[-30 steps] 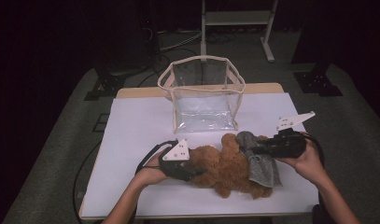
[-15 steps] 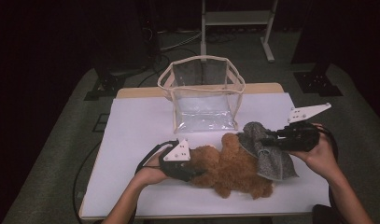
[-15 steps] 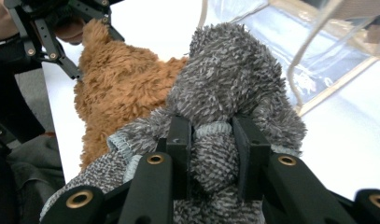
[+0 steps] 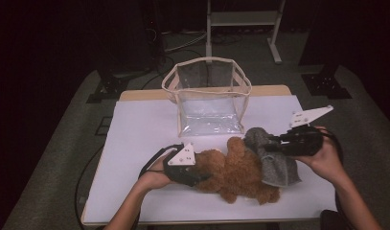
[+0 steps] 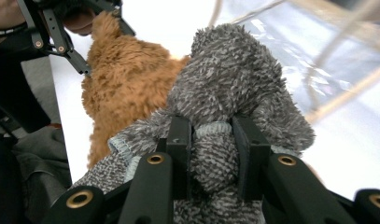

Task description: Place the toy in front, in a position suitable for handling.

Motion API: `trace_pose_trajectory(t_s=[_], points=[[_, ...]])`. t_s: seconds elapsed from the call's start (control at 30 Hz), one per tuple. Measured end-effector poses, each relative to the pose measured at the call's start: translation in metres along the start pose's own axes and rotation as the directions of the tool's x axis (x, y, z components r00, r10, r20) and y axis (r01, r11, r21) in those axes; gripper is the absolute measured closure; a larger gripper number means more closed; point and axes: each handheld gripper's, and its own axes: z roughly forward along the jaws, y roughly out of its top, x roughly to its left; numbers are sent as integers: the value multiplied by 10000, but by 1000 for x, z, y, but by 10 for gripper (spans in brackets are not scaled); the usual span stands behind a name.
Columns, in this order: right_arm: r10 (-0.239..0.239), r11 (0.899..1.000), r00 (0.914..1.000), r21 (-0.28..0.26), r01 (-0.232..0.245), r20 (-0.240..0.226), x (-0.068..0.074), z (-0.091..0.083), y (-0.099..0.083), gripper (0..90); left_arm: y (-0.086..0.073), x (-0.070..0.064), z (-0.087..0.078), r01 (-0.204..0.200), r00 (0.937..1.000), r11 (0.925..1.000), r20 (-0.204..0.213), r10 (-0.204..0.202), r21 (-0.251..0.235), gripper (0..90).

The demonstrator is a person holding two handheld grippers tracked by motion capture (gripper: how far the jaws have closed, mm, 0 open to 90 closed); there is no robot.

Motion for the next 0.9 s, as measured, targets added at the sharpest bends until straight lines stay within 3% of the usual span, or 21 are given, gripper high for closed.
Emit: trace_pose_trajectory(t_s=[0.2, 0.37, 0.43, 0.47, 0.5, 0.53, 0.57, 0.6, 0.63, 0.67, 0.7, 0.73, 0.77, 0.8, 0.87, 0.9], points=[[360, 9986, 9963, -404, -329, 785, -5, -49, -14, 703, 0, 1, 0, 5, 10000, 10000, 7, -5, 50, 387], [473, 9984, 9928, -350, -437, 1097, -5, -68, -20, 702, 1, 1, 0, -32, 10000, 10000, 14, 31, 81, 387], [445, 9988, 9942, -245, -423, 974, -5, -62, -20, 702, 1, 1, 0, -3, 10000, 10000, 12, 3, 57, 387], [420, 9991, 9967, -32, -418, 702, -6, -47, -20, 702, 1, 1, 0, -29, 10000, 10000, 5, 29, 58, 388], [420, 9991, 9967, -32, -418, 702, -6, -47, -20, 702, 1, 1, 0, -50, 10000, 10000, 5, 50, 79, 388], [370, 9988, 9982, 301, -385, 470, -6, -29, -18, 702, 1, 1, 0, -42, 10000, 10000, 2, 42, 68, 388], [370, 9988, 9982, 301, -385, 470, -6, -29, -18, 702, 1, 1, 0, -21, 10000, 10000, 8, 21, 56, 388], [317, 9974, 9995, 643, -317, 9, -7, -1, -16, 702, 1, 0, 0, -3, 10000, 10000, 9, 2, 43, 388], [317, 9974, 9995, 643, -317, 9, -7, -1, -16, 702, 1, 0, 0, -3, 10000, 10000, 9, 2, 43, 388], [315, 9953, 9986, 929, -273, -431, -7, 23, -14, 702, 1, 0, 0, -13, 10000, 10000, 18, 13, 42, 388], [315, 9953, 9986, 929, -273, -431, -7, 23, -14, 702, 1, 0, 0, -40, 10000, 10000, 17, 40, 63, 388], [220, 9948, 9973, 1011, -148, -699, -5, 41, -10, 702, 0, 0, 0, -38, 10000, 10000, 19, 38, 61, 388], [220, 9948, 9973, 1011, -148, -699, -5, 41, -10, 702, 0, 0, 0, -48, 10000, 10000, 24, 48, 64, 388], [186, 9969, 9943, 775, -105, -1047, -3, 51, -4, 703, 0, 0, 0, -46, 10000, 10000, 23, 46, 63, 387], [168, 9974, 9931, 712, -86, -1162, -2, 53, -2, 702, 0, 0, 0, -48, 10000, 10000, 27, 48, 60, 387], [37, 9990, 9879, 439, 32, -1551, 3, 59, 5, 704, 1, 0, 0, -54, 10000, 10000, 33, 54, 64, 387]])
